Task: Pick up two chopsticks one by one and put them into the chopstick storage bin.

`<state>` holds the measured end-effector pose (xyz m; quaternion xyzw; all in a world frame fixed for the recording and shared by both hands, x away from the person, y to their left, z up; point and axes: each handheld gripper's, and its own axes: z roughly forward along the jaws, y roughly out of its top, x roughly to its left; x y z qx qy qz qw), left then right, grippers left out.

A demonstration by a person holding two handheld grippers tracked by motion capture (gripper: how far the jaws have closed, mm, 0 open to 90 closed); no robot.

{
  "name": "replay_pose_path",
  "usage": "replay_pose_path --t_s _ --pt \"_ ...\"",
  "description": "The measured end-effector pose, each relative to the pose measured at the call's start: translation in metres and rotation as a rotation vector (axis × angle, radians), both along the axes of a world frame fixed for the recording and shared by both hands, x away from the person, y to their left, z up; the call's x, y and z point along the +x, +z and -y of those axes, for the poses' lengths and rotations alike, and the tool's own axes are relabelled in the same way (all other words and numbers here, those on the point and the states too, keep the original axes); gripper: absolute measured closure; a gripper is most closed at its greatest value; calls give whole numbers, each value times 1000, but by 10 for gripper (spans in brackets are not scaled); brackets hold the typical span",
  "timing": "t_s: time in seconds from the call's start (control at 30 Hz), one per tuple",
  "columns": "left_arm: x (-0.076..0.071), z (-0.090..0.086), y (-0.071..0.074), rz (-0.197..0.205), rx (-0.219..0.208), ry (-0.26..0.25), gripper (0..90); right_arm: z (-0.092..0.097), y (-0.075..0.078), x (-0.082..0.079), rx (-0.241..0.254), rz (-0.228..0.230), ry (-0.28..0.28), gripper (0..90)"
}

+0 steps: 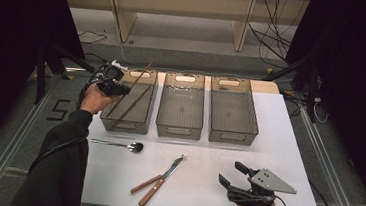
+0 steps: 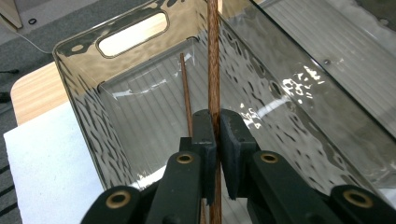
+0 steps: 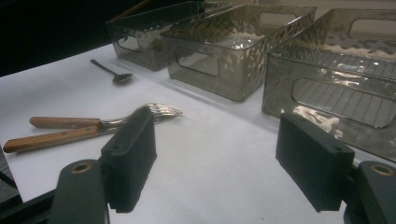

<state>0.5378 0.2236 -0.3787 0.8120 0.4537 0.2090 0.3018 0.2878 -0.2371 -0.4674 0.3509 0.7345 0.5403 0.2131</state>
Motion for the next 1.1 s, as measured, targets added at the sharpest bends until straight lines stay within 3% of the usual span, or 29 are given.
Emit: replay_pose_path --t_s 0.53,0.63,0.8,0.87,1.1 --pt "3 0 -18 -31 5 18 827 0 0 0 -1 0 1 292" --pt "1 -1 -16 -29 -20 34 667 0 0 0 0 1 1 292" --pt "-9 -1 -2 -2 -78 35 508 0 0 0 1 2 0 291" --pt "-15 0 4 -9 -96 26 426 0 1 -1 2 4 -2 291" --pt "-50 1 22 -20 -128 -44 345 0 1 -1 1 6 -1 292"
